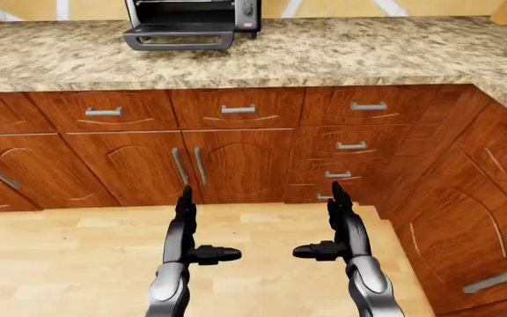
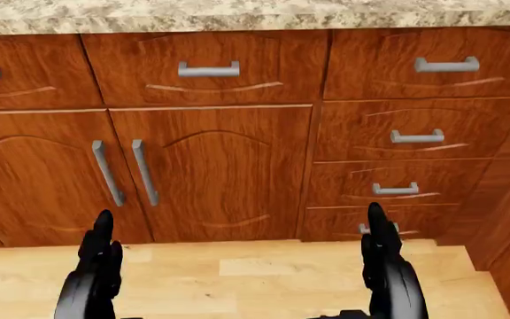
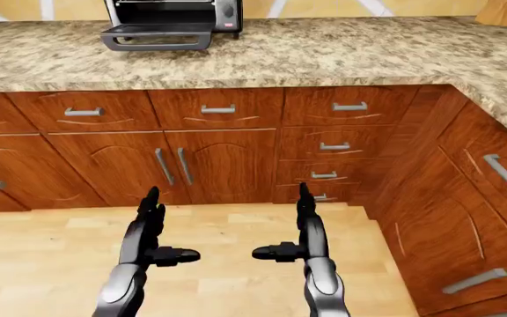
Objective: Close the toaster oven door.
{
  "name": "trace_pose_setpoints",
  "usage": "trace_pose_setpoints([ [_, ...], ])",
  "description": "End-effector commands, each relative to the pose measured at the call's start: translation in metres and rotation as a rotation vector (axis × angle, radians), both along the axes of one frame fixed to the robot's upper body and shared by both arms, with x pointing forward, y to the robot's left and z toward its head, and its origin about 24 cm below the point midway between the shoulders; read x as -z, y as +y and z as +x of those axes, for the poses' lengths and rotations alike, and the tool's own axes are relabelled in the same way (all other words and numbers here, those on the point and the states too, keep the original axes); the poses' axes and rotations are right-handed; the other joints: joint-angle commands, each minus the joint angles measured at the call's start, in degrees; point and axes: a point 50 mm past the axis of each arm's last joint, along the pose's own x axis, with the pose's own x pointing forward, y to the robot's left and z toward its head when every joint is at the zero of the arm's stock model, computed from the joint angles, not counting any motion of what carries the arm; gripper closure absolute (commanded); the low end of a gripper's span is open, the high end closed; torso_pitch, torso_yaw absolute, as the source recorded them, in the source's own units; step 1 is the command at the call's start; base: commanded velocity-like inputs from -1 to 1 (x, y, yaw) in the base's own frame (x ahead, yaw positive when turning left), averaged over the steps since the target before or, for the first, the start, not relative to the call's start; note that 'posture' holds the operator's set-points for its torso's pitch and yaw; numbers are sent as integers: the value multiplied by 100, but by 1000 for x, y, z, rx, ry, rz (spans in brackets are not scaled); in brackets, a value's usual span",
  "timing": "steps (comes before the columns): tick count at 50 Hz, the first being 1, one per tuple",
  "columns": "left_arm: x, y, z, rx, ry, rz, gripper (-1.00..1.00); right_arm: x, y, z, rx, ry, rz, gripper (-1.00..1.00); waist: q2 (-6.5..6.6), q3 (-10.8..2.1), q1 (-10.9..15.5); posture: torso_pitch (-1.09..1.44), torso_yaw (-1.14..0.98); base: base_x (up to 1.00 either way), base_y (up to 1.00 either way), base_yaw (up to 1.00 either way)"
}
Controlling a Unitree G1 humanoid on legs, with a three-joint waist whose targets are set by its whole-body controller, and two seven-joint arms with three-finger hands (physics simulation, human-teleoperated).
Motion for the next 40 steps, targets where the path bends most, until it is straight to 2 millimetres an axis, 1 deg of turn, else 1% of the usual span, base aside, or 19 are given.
trace_pose_setpoints([
  [1,-44,10,5,14,-162,-14,-100,-35,-1,11,-14,-163,-9,-100,-45,-5,-12,0,0,0,0,0],
  [2,-46,11,4,10,-162,-16,-100,-34,-1,12,-14,-161,-13,-100,-38,-218,24,0,0,0,0,0],
  [3,-50,13,4,13,-172,-18,-100,-36,-2,12,-15,-161,-13,-100,4,-364,60,0,0,0,0,0],
  [4,-53,15,2,27,-188,9,-100,-39,-2,13,-25,-160,-3,-100,4,-199,52,0,0,0,0,0],
  [5,-54,18,0,23,-186,10,-100,-39,-3,13,-23,-163,-10,-100,-41,-121,45,0,0,0,0,0],
  [7,-56,25,-1,17,-221,41,-100,-43,-6,14,-20,-174,-17,-100,-30,-371,54,0,0,0,0,0],
  [8,-61,31,0,16,-219,15,-100,-48,-8,16,-20,-188,-34,-100,-25,-404,57,0,0,0,0,0],
  [11,-70,46,0,7,-240,20,-100,-57,-14,20,-15,-199,-45,-100,1,-433,63,0,0,0,0,0],
  [14,-78,74,9,-84,-248,34,-100,-69,-21,24,-15,-222,-55,-100,13,-448,59,0,0,0,0,0],
  [15,-81,80,11,-91,-250,25,-100,-73,-23,25,-12,-228,-51,-100,18,-451,61,0,0,0,0,0],
  [16,-87,91,11,-111,-263,31,-100,-79,-25,26,-12,-241,-55,-100,24,-458,61,0,0,0,0,0],
  [17,-94,99,9,-139,-246,-9,-100,-84,-26,26,-20,-255,-65,-100,31,-468,57,0,0,0,0,0],
  [18,-101,103,8,-142,-273,23,-100,-86,-28,26,-17,-259,-66,-100,40,-484,48,0,0,0,0,0],
  [21,-119,114,-1,-148,-315,67,-100,-105,-37,29,-4,-288,-57,-100,52,-482,27,0,0,0,0,0],
  [23,-126,124,1,-176,-334,79,-100,-120,-41,29,0,-316,-65,-100,54,-481,31,0,0,0,0,0],
  [26,-139,129,-1,-187,-367,110,-100,-137,-43,25,-7,-343,-82,-100,67,-469,50,0,0,0,0,0],
  [29,-157,132,-6,-193,-405,124,-100,-157,-47,23,-5,-375,-98,-100,74,-457,43,0,0,0,0,0],
  [36,-185,145,-12,-214,-449,139,-100,-184,-57,22,-1,-417,-112,-100,68,-391,27,0,0,0,0,0],
  [40,-198,151,-13,-225,-471,155,-100,-195,-57,21,-3,-443,-122,-100,85,-360,22,0,0,0,0,0],
])
